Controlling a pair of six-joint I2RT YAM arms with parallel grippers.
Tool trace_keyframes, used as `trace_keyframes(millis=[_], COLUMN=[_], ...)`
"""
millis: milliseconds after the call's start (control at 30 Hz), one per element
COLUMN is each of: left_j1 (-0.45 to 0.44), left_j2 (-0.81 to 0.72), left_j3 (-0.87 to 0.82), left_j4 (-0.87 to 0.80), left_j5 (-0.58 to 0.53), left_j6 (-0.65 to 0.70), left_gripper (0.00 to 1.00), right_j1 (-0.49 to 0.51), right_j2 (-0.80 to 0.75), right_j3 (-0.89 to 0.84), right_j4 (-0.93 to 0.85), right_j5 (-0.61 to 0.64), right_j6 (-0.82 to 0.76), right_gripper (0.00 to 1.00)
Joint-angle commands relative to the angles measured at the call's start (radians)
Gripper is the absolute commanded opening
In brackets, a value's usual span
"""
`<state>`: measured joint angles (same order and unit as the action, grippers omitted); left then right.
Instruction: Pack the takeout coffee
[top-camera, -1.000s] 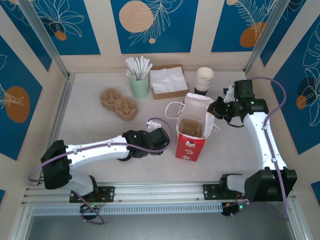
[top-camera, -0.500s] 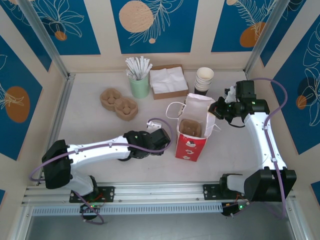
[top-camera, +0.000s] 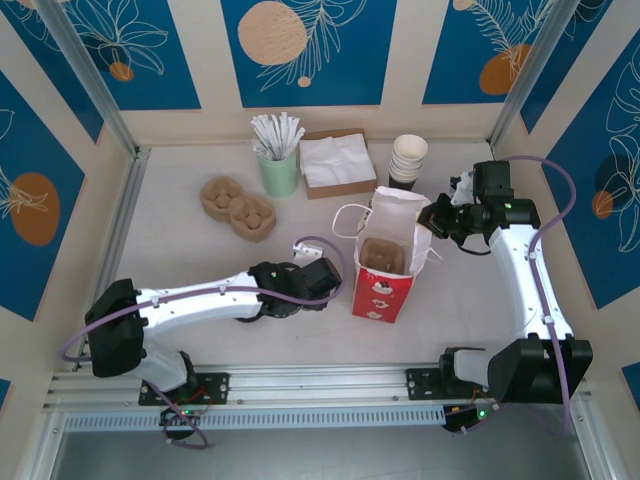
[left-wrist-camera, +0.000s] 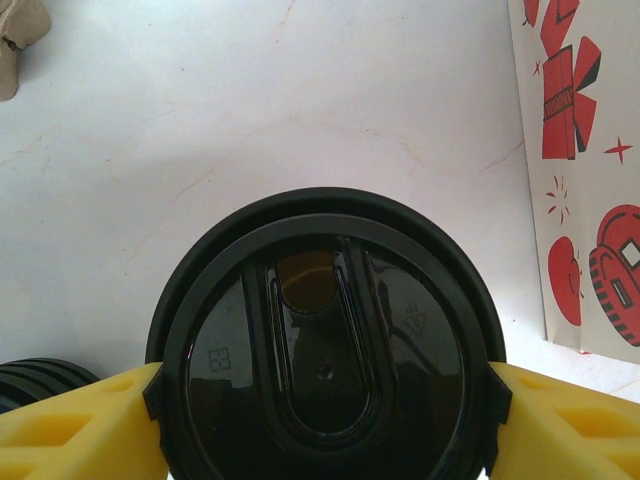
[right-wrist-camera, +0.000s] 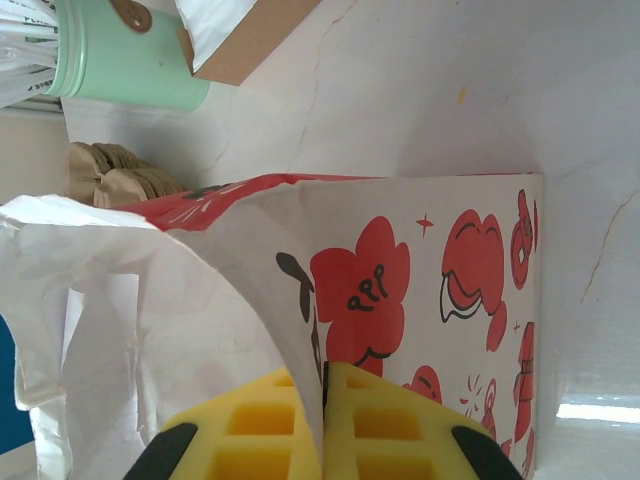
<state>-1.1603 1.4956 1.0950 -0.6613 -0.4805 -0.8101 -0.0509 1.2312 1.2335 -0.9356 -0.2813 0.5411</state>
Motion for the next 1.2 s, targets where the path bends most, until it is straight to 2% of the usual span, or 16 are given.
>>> trace_keyframes(millis=[0, 333, 567, 867, 967, 1167], left_j1=[-0.010, -0.010, -0.010, -0.021, -0.023, -0.022], left_j2=[0.051, -0.016, -0.125, -0.238, -0.239, -0.219], left_j3=[-0.023, -0.002, 0.072, 0.323, 0.431, 0.621], left_j4=[-0.027, -0.007, -0.097, -0.278, -0.329, -0.383], left_j5=[0.048, 0.013, -0.040, -0.060, -0.035, 0.044], left_j6=[0.002, 0.064, 0.096, 0.200, 0.244, 0.320], left_gripper=[0.71, 0.69, 0.68, 0.69, 0.69, 0.69], right_j1=[-0.006, -0.005, -0.006, 0.004, 0.007, 0.047], right_j2=[-0.019, -0.047, -0.083, -0.152, -0.193, -0.244], right_j3=[-0.008, -0.043, -0.046, -0.107, -0.165, -0.215], right_j4=[-0.018, -0.009, -0.006, 0.084, 0.165, 0.234], right_j5=[-0.038, -0.055, -0.045, -0.079, -0.106, -0.042], right_j6=[-0.010, 0.014, 0.040, 0.168, 0.264, 0.360], right_gripper=[0.07, 0.07, 0.07, 0.07, 0.06, 0.06])
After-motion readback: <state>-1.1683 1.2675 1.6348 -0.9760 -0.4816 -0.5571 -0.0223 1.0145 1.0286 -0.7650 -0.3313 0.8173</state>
